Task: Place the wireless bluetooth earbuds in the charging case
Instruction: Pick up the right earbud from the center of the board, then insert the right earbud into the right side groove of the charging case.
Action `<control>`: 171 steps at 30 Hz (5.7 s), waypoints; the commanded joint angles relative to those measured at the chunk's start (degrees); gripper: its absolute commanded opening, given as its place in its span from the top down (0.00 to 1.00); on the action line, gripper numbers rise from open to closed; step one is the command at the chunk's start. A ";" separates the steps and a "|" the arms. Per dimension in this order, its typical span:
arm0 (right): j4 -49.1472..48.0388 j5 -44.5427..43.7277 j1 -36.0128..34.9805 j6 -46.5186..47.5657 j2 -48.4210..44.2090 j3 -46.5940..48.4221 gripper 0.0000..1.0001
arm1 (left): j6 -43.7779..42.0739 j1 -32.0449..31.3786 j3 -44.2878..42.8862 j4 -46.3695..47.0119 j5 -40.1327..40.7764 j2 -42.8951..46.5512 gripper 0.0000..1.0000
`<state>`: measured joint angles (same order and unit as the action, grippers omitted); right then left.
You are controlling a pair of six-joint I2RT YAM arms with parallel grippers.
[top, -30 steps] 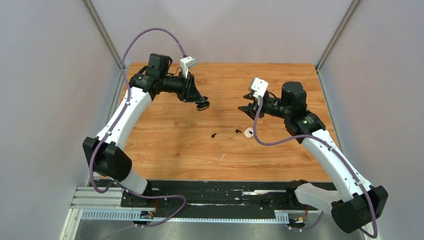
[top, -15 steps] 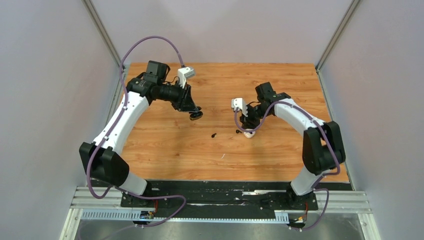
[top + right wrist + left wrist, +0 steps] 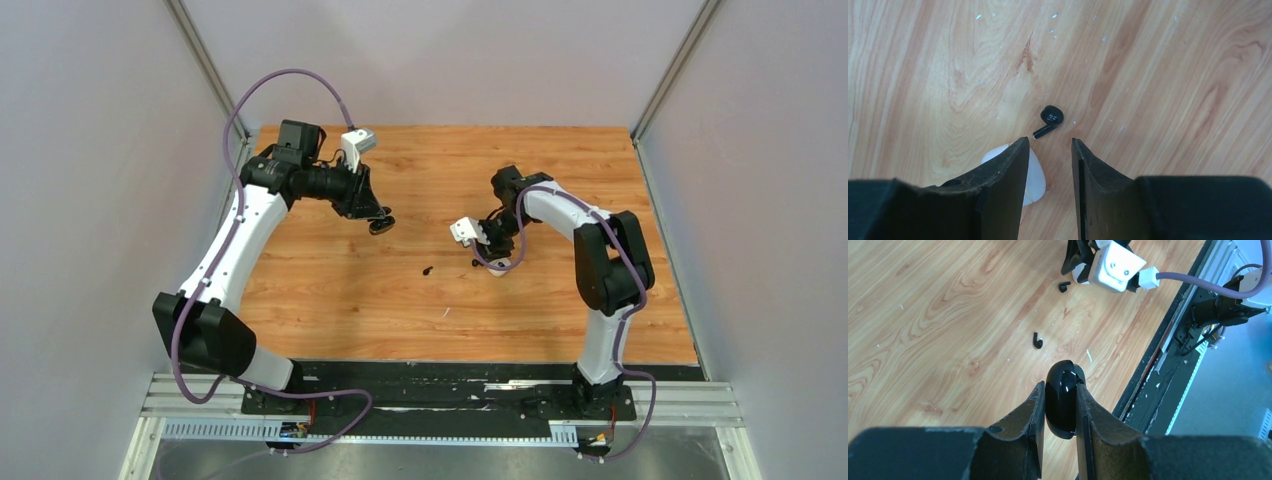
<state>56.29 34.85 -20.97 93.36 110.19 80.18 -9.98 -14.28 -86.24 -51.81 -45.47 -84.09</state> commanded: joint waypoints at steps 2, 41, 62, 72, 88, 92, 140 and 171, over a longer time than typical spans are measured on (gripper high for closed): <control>5.29 0.41 -1.69 6.59 2.58 4.81 0.63 | -0.78 0.67 0.19 1.28 -0.46 1.84 1.00; -4.10 8.80 -4.60 -26.28 -8.12 11.63 1.00 | 7.26 1.33 1.12 9.23 1.00 -1.50 1.00; -75.95 -15.97 -19.66 -46.75 -38.28 -23.76 1.00 | 18.08 -4.77 -9.72 12.78 -7.77 -10.13 1.00; -77.39 -14.49 -20.49 -45.13 -35.84 -23.12 1.00 | 21.17 -4.84 -8.52 15.33 -12.42 -9.05 1.00; -75.56 -12.27 -21.04 -38.70 -36.21 -25.67 1.00 | 23.01 -4.69 -8.43 17.12 -15.18 -9.14 1.00; -75.95 -12.25 -21.12 -36.34 -36.49 -26.66 1.00 | 23.31 -4.70 -8.27 17.47 -15.63 -9.09 1.00; -83.78 -14.48 -20.35 -26.47 -36.80 -32.22 1.00 | 29.77 -3.24 -6.54 23.46 -22.42 -10.01 1.00; -67.29 -11.83 -19.64 -35.28 -35.79 -22.82 0.60 | 33.46 -2.02 -5.97 27.11 -23.96 -11.09 1.00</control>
<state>-16.05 22.20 -40.99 62.46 73.54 54.63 21.82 -16.38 -91.74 -27.51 -65.73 -96.14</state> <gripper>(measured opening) 0.390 0.312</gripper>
